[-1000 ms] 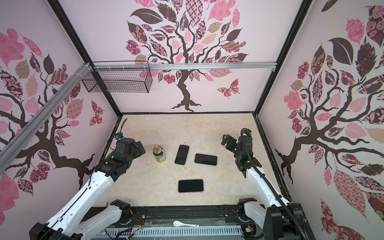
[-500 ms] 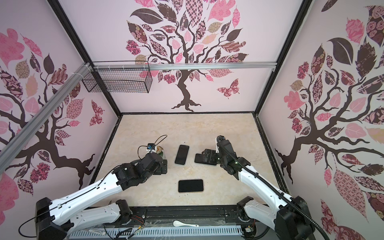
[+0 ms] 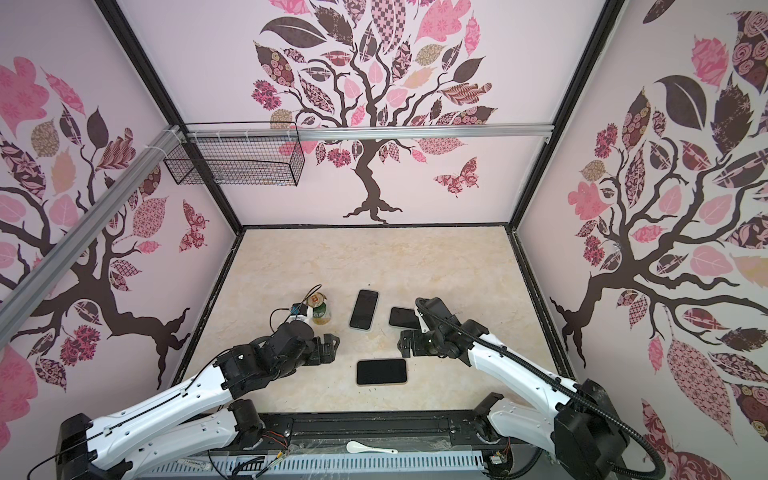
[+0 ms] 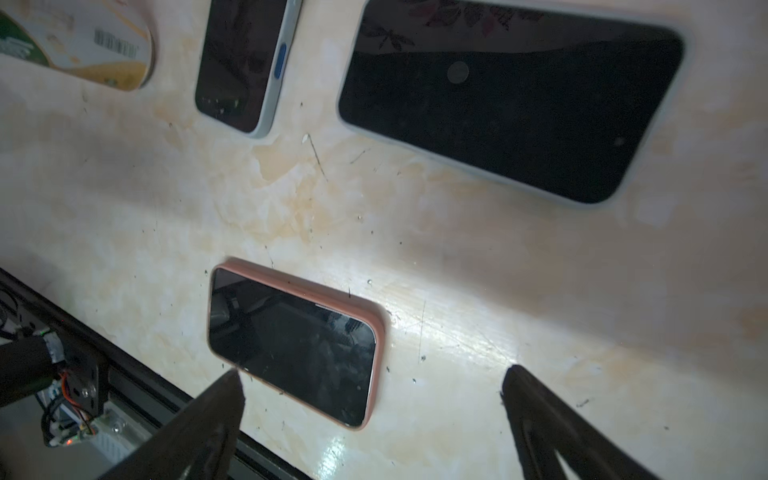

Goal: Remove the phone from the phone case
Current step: 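Move the right gripper toward the pink-cased phone while the left arm advances, then lower the right gripper and grip the pink-cased phone's edge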

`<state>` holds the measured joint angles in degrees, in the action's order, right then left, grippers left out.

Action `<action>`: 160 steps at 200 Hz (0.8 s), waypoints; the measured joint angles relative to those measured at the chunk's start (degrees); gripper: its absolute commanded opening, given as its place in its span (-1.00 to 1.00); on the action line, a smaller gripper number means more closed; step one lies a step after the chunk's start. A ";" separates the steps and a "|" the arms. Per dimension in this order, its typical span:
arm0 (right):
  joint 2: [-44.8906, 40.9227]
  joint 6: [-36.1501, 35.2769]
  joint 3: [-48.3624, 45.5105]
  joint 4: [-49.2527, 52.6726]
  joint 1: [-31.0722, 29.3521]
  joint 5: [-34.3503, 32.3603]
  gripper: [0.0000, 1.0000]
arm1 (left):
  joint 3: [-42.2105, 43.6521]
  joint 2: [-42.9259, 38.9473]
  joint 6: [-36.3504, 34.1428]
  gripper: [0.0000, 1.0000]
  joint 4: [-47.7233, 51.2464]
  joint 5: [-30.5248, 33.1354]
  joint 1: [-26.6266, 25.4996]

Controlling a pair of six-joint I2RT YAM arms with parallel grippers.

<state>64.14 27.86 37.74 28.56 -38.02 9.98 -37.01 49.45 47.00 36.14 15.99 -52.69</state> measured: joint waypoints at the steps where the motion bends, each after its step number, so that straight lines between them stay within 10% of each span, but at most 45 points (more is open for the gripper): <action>1: 0.09 -0.04 0.00 0.00 -0.15 0.00 0.99 | 0.02 -0.07 0.02 0.97 -0.04 0.00 0.04; 62: 12.02 -6.23 5.27 0.28 -14.51 -1.86 0.99 | 3.50 -10.58 1.42 0.97 -0.02 -6.45 13.00; 160: 26.91 -10.23 15.37 -0.33 -14.78 -4.20 0.99 | 4.46 -17.11 1.40 0.96 4.83 -11.76 19.98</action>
<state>91.05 17.63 53.10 28.23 -52.80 5.78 -32.56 32.34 48.40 40.97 4.23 -32.71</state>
